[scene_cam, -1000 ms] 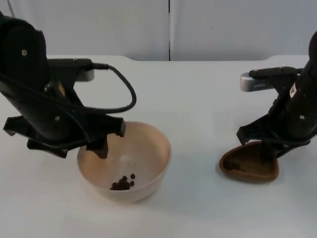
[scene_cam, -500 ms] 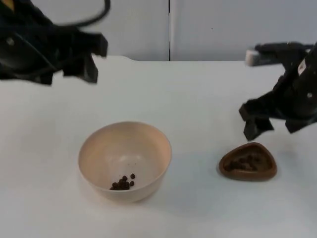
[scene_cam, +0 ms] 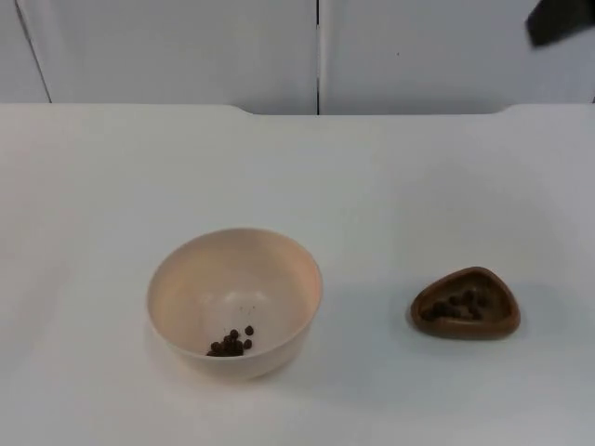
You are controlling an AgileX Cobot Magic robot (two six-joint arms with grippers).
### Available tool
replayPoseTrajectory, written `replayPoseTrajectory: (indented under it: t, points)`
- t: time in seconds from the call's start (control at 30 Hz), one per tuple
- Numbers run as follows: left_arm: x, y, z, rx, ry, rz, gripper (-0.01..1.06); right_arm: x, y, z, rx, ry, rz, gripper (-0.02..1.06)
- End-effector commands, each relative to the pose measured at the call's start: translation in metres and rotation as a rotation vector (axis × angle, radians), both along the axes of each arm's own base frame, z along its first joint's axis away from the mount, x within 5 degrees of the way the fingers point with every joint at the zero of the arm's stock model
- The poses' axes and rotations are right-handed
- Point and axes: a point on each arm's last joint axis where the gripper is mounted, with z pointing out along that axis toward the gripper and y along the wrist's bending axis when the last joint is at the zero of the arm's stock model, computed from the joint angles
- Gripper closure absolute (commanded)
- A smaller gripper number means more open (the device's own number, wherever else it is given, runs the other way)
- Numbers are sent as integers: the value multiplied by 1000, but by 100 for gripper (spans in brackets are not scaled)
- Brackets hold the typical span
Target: Pick up the bowl with the left hand and pour the coffee beans from the cup into the bowl with the right hand.
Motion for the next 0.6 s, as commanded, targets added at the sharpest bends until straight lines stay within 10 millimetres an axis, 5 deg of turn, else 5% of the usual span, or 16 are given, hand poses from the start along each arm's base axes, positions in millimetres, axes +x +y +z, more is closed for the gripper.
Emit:
replayPoseTrajectory:
  t: [0.0,0.17,0.57]
  points:
    - [-20,10,9,16,-41,-7,41,-24,-11,26,12,-62,13,29]
    - [-44,20,10,14,-50,-4,41,-65,-30,61,30,-150,28,29]
    - [-68,28,-7,-23,-34,-17,41,-137,-63,95,72,-255,29,29]
